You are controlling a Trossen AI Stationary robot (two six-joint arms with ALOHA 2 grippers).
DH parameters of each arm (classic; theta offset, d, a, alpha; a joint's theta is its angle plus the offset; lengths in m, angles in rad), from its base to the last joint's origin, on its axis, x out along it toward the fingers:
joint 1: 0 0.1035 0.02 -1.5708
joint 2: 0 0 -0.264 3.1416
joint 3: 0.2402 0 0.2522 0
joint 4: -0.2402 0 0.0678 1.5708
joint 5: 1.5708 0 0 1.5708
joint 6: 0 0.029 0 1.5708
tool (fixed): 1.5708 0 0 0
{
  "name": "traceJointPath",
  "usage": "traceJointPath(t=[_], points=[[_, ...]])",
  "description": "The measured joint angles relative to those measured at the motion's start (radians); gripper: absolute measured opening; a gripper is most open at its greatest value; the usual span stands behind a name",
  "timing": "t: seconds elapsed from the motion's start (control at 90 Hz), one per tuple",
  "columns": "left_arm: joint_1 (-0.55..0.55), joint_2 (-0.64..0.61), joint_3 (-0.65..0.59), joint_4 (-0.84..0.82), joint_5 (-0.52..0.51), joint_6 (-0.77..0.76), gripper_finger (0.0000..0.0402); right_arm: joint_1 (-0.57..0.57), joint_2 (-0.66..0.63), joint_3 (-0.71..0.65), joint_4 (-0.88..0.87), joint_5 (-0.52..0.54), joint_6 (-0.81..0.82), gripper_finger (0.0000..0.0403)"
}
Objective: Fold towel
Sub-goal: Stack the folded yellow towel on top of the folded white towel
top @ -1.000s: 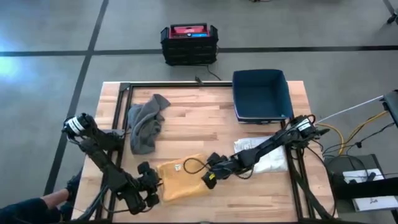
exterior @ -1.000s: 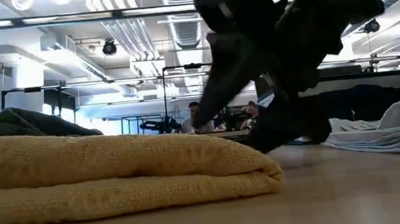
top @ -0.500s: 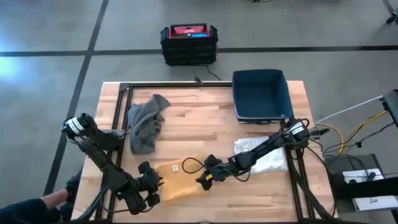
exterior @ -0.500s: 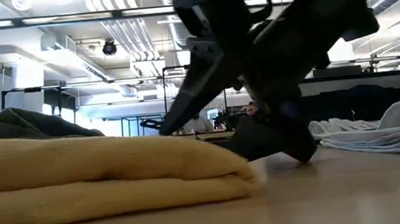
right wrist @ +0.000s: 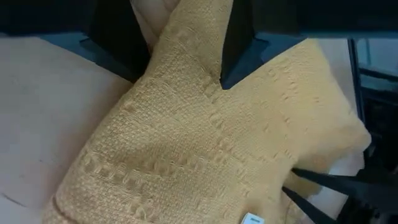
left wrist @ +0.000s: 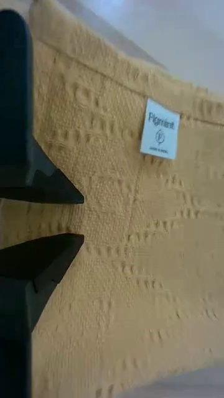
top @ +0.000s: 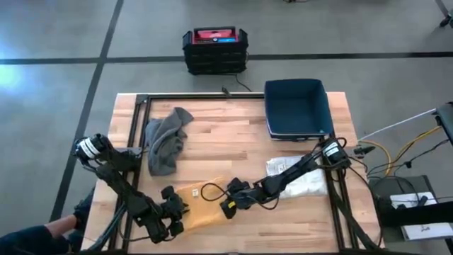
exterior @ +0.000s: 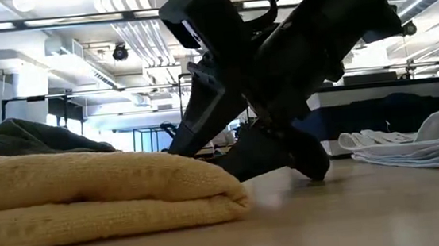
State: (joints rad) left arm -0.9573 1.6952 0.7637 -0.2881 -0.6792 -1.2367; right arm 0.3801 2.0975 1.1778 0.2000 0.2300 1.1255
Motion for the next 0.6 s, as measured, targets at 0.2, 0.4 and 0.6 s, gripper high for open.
traceJointPath(t=[0.2,0.4,0.6], points=[[0.0,0.004,-0.004,0.006,0.002,-0.005,0.0075,0.0,0.005,0.0,-0.001,0.002,0.009,0.0182],[0.005,0.004,-0.004,0.011,0.005,-0.005,0.0075,-0.001,0.051,0.024,0.021,0.012,0.023,0.0229],[0.006,0.004,-0.005,0.014,0.006,-0.002,0.0075,-0.001,0.062,0.042,0.025,0.041,-0.017,0.0213]])
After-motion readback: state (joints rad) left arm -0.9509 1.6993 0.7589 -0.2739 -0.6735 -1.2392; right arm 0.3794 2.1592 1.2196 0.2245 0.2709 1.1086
